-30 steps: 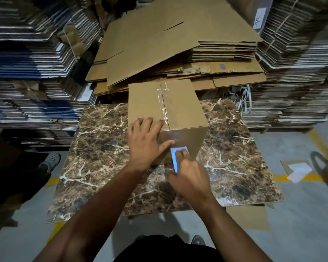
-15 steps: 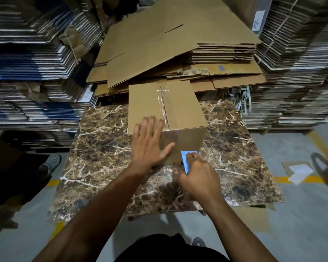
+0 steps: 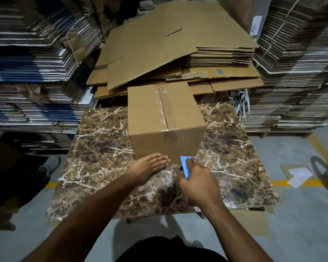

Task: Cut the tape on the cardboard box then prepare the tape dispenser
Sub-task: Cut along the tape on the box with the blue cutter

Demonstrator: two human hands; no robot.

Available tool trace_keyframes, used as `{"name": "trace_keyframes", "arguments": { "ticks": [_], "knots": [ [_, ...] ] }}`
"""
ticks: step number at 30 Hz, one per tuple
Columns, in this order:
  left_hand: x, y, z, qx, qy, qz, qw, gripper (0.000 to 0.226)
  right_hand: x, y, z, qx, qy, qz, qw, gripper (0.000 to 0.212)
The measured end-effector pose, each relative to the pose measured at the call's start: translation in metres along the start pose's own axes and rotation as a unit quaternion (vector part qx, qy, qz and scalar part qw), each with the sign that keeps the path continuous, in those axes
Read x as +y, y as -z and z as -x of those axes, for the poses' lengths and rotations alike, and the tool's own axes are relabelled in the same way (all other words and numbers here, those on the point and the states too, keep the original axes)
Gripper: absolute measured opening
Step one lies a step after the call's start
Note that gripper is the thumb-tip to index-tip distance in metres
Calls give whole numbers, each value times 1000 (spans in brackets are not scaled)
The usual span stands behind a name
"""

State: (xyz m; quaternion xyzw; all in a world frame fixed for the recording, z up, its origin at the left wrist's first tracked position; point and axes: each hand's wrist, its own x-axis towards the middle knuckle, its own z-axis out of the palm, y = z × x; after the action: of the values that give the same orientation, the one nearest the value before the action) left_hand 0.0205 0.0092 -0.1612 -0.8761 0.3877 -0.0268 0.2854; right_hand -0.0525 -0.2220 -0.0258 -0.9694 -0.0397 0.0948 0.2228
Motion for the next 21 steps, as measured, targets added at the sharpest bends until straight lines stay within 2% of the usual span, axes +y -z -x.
{"name": "trace_keyframes", "arguments": {
  "ticks": [4,8,11,15,16,17,19,21],
  "knots": [
    [-7,26,-3,102,52,12,993,70,0,4,-1,14,2,-5,1000,62],
    [-31,40,-21,155,54,-91,982,72,-2,6,-3,36,4,-15,999,61],
    [-36,28,-17,105,19,-71,992,72,-2,7,-3,45,8,-16,999,62],
    [-19,15,5,-70,-54,-70,994,73,-1,6,-1,54,11,-31,998,69],
    [-15,19,11,-64,-56,-57,995,70,-1,6,-1,56,12,-34,998,70],
    [-13,24,16,-26,-44,-33,998,69,-1,7,-1,59,12,-37,997,72],
    [-13,38,22,129,14,-12,991,65,-2,8,0,69,13,-52,996,73],
    [-24,59,23,291,132,17,947,55,-4,11,2,85,21,-72,994,74]
  ]
}}
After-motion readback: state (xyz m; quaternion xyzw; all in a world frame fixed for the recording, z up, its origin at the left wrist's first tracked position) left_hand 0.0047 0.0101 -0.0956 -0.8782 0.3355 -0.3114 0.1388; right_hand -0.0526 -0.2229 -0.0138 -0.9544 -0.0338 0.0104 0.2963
